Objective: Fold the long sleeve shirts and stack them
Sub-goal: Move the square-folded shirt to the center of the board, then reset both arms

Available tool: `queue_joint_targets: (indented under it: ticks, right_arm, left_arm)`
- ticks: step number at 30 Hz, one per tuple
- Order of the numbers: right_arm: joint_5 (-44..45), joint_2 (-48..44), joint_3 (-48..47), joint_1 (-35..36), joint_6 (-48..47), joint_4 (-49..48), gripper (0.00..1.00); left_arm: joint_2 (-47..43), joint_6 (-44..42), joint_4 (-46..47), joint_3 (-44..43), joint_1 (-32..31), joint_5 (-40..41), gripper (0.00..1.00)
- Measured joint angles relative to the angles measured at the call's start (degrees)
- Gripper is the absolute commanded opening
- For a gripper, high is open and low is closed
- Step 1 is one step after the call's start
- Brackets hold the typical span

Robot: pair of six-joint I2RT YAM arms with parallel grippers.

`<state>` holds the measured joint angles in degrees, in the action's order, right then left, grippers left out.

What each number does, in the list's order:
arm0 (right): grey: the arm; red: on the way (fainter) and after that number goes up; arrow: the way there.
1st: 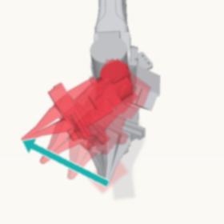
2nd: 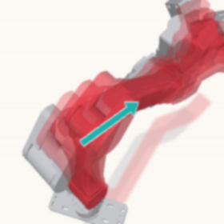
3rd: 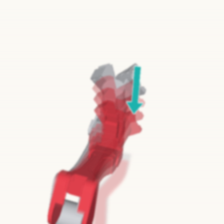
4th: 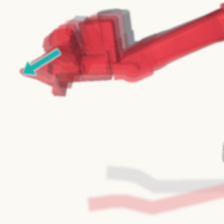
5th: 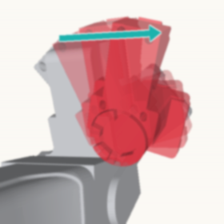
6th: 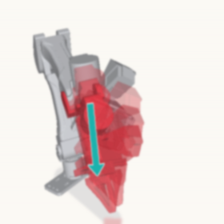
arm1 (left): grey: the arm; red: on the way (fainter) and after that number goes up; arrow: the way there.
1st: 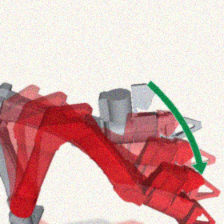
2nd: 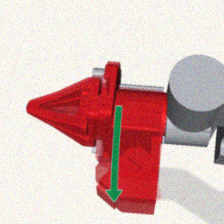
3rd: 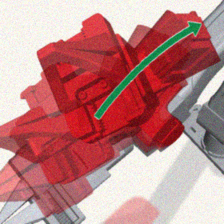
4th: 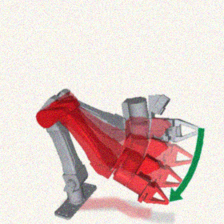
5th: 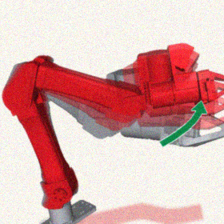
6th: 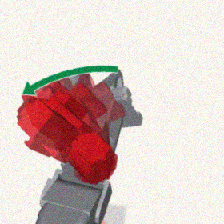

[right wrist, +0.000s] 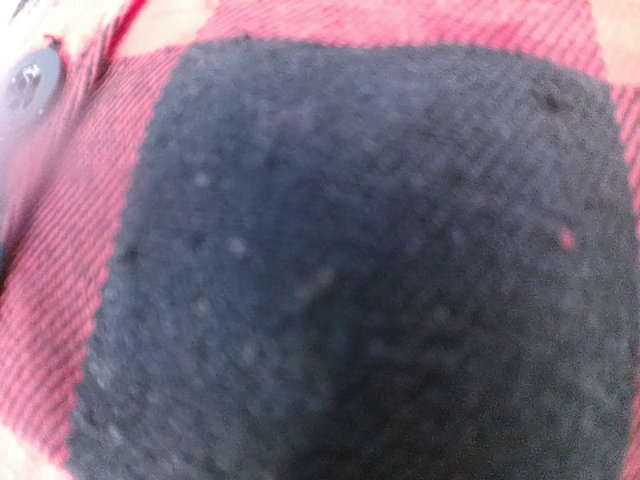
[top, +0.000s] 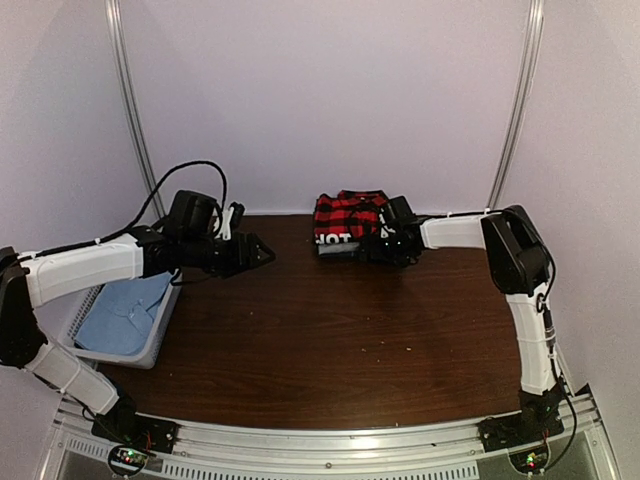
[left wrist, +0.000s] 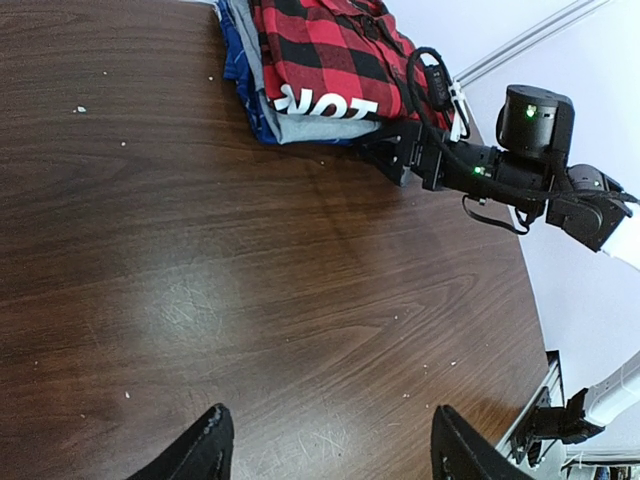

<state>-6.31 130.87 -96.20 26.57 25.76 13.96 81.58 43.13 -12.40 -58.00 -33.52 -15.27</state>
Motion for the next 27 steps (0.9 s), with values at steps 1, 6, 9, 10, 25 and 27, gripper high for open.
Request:
queue_joint_targets:
  ticks: [1, 6, 9, 10, 25, 27]
  right_arm:
    - [-0.4, 0.0, 0.0, -0.2, -0.2, 0.0, 1.00]
    - [-1.2, 0.0, 0.1, -0.4, -1.4, 0.0, 1.00]
    - [-1.9, -0.5, 0.9, -0.6, -1.9, -0.4, 1.00]
    - [-2.1, -1.0, 1.5, -0.6, -2.0, -0.5, 1.00]
    - [-5.5, -26.0, 25.1, 0.0, -0.5, -2.5, 1.00]
    - [-5.2, -30.8, 28.4, 0.7, 0.2, -3.6, 1.00]
  left_arm:
    - [-0.3, 0.0, -0.2, 0.1, 0.0, 0.0, 0.69]
    - [-1.3, 0.0, -0.9, 0.2, 0.0, 0.0, 0.69]
    - [-1.4, 0.0, -1.0, 0.2, 0.0, 0.0, 0.69]
    - [-1.4, 0.0, -1.0, 0.2, 0.0, 0.0, 0.69]
    - [-1.4, -2.2, -0.2, 0.1, 0.0, -1.7, 0.69]
    - [-1.6, -3.1, 0.4, 0.1, 0.0, -1.9, 0.69]
